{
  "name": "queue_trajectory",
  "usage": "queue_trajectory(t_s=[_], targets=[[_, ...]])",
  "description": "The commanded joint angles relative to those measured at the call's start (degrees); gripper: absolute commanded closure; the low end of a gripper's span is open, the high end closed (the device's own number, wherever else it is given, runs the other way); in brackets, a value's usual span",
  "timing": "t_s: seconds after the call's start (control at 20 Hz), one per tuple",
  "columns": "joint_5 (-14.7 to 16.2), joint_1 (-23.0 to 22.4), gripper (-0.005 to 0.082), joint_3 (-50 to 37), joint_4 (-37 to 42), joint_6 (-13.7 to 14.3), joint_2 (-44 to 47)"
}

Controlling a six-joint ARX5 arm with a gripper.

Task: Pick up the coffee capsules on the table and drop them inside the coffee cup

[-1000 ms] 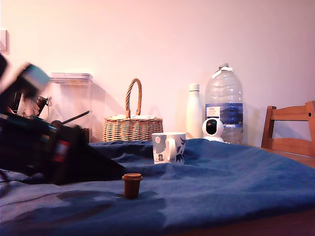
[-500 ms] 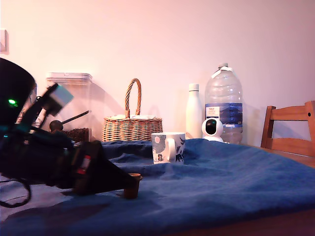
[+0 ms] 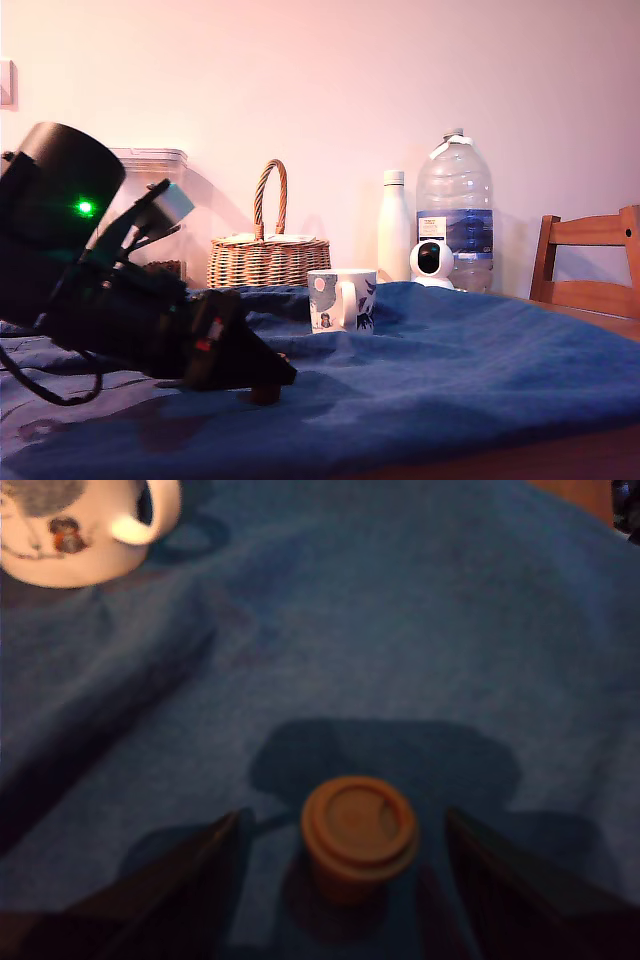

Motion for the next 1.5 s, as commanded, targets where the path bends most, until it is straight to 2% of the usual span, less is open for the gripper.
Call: queue_trajectory(t_s=[0.0, 0.1, 0.2, 0.3, 0.4, 0.75, 0.95, 1.45], targets=[[-0.7, -0.6, 0.0188, 0.4, 0.0, 0.8, 1.2], [-1.6, -1.4, 0.0207, 0.4, -0.1, 0.8, 1.2], [-2.8, -2.0, 0.0303, 0.4, -0.3, 1.3, 1.2], [-2.8, -2.0, 0.0407, 0.4, -0.3, 1.5, 1.2], [-2.8, -2.0, 0.0466, 0.4, -0.3, 1.5, 1.2], [-2.8, -1.9, 0.0499, 0.5, 0.6, 2.4, 1.2], [-2.8, -1.9, 0.0573, 0.5, 0.5, 2.3, 1.0], [-2.7, -1.9, 0.0577, 0.5, 0.4, 2.4, -2.5]])
